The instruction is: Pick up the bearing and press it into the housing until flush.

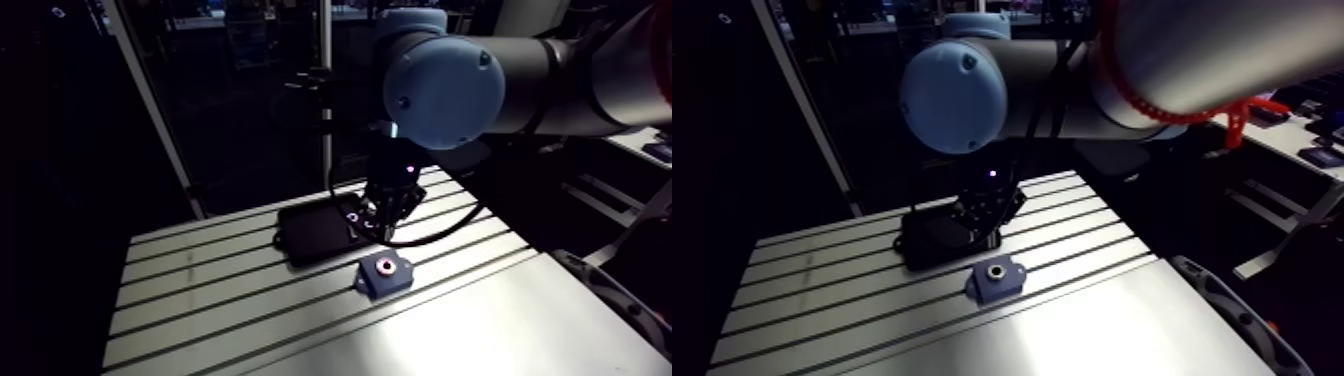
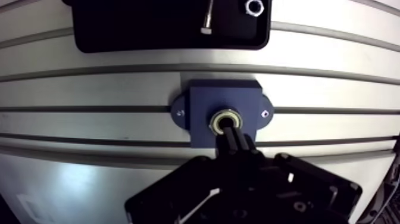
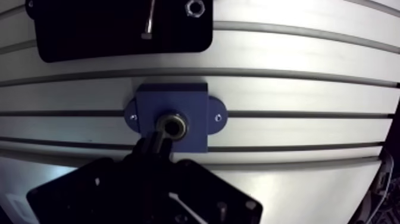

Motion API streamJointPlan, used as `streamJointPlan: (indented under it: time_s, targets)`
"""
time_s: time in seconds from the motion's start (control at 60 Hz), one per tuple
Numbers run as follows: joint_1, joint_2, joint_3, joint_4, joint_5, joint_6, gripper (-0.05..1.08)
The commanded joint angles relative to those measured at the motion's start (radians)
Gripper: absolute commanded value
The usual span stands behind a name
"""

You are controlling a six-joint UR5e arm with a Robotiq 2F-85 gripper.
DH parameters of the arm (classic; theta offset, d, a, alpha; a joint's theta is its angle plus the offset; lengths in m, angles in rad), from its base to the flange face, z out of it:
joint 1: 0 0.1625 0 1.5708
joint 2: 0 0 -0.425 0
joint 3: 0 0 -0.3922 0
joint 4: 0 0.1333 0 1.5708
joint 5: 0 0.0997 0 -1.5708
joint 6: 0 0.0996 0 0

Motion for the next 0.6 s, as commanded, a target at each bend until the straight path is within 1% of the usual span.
streamJointPlan:
  time_s: [0.017,0.233,0.433,0.6]
  targets:
    - [0.0,0.007,0.019,-0.025,-0.001,-0.011,1.08]
    - [-0.001,0.007,0.036,-0.044,0.001,-0.017,1.08]
    - [-0.004,0.022,0.056,-0.094,0.001,-0.034,1.08]
    - [-0.006,0.027,0.061,-0.1,0.001,-0.046,1.08]
